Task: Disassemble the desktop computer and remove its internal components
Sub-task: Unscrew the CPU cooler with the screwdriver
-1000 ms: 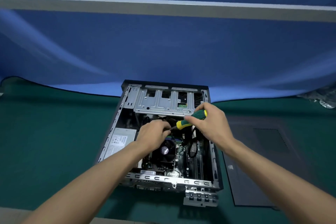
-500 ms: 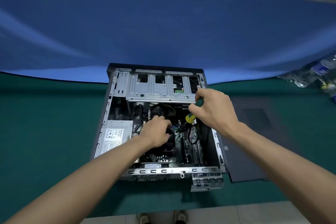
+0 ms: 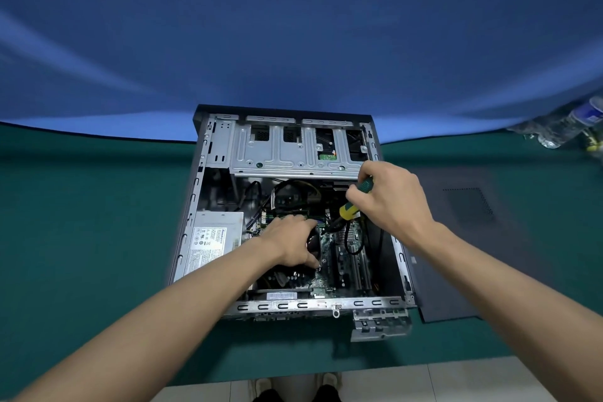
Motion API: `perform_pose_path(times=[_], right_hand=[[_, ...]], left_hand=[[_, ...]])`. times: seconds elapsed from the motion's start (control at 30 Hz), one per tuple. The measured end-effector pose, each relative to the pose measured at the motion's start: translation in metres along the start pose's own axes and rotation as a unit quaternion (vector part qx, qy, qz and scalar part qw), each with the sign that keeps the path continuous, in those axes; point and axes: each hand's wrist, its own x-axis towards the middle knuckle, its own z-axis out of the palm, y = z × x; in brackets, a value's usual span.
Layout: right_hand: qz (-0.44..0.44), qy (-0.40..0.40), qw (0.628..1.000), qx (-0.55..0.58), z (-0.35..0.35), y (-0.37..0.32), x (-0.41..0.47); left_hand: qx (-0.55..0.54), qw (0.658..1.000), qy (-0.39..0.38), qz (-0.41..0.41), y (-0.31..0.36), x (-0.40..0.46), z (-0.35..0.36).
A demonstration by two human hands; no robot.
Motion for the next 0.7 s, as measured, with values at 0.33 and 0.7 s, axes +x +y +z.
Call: perform_pose_path(times=[0.33, 0.7], right_hand=[[0.003, -0.001, 1.0, -0.005, 0.001, 0.001, 0.003], [0.034, -0.076, 0.987, -0.139, -0.012, -0.014, 0.018]], left_hand=[[0.057, 0.998, 0.0, 0.016, 0.004, 0.001, 0.0], [0.056, 0.998, 0.012, 0.008, 0.005, 0.001, 0.0]])
